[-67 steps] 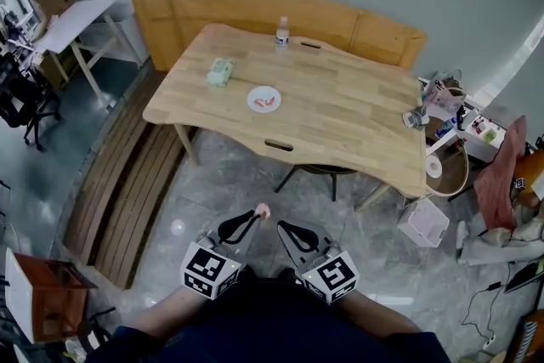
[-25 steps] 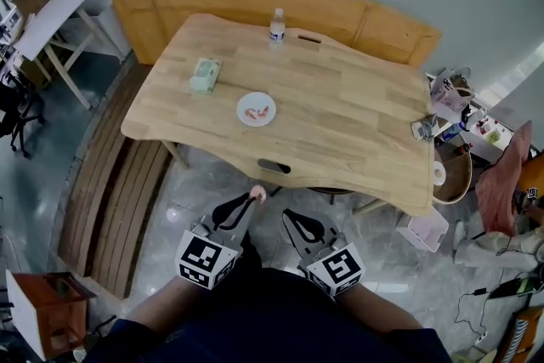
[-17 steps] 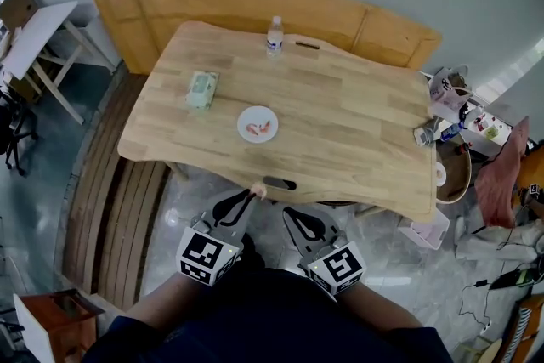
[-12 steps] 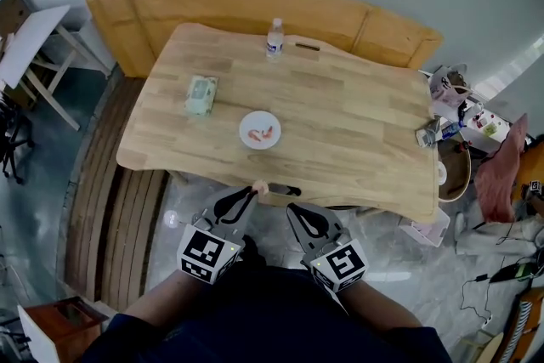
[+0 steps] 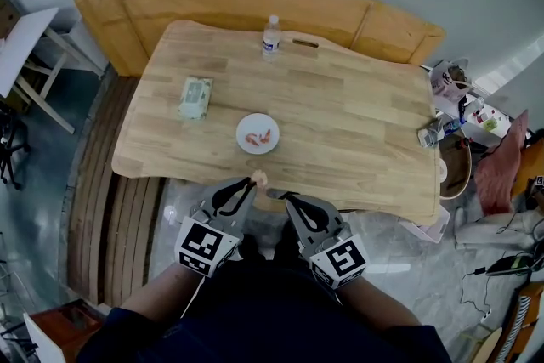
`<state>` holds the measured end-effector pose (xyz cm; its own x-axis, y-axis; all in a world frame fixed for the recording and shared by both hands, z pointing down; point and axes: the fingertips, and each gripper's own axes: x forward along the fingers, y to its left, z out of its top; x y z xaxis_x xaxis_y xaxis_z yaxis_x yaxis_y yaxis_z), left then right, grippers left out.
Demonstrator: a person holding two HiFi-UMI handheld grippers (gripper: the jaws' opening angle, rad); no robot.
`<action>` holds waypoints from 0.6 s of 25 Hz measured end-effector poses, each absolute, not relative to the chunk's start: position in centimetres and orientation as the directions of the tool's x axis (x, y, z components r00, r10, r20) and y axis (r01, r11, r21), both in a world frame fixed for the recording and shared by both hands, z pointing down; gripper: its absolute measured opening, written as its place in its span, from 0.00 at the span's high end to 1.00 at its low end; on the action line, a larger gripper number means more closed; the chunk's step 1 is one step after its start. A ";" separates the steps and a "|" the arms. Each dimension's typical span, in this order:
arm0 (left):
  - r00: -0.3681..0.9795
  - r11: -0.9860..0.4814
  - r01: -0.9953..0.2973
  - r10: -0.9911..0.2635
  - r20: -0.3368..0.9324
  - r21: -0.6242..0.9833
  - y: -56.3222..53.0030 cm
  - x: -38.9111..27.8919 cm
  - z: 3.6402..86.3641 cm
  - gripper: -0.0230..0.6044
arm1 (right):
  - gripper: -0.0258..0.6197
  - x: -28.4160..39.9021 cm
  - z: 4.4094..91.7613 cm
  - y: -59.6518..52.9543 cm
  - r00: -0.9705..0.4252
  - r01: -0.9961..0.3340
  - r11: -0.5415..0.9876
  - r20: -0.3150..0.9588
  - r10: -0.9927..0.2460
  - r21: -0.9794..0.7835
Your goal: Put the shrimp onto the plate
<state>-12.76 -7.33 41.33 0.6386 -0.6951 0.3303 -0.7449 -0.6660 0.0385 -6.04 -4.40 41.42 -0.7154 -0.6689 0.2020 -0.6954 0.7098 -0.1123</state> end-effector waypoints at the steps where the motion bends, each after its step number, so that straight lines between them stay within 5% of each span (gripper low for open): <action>1: 0.634 -0.662 -0.748 -0.697 0.335 0.037 -7.7 -12.6 41.6 0.89 | 0.94 -5.9 41.5 -4.7 -0.720 -0.691 0.714 0.205 -0.663 -0.115; 15: 0.564 -0.617 -0.787 -0.728 0.389 -0.014 -14.2 -10.4 45.0 0.89 | 0.94 -2.8 42.5 -9.1 -0.772 -0.631 0.762 0.214 -0.598 -0.148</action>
